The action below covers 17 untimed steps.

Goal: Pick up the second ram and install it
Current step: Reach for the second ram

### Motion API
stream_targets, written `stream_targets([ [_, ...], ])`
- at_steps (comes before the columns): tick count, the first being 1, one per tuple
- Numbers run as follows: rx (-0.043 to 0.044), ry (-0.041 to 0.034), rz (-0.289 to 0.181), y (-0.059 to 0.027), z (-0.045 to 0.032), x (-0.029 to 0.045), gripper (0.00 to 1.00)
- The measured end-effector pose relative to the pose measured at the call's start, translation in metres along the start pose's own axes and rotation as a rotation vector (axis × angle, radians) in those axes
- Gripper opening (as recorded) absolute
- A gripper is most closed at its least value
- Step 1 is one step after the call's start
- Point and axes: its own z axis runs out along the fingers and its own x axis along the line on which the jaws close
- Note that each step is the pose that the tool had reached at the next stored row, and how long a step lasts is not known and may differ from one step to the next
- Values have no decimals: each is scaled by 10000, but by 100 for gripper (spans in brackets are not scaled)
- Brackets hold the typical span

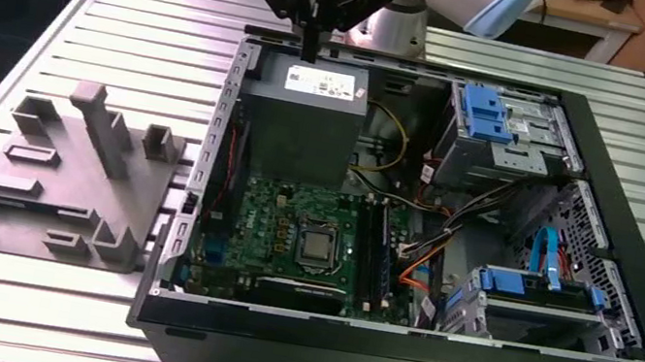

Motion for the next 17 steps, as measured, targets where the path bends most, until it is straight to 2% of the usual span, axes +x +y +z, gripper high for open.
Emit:
stream_targets([
  [17, 0, 0, -1, -31, -11, 408, 7],
])
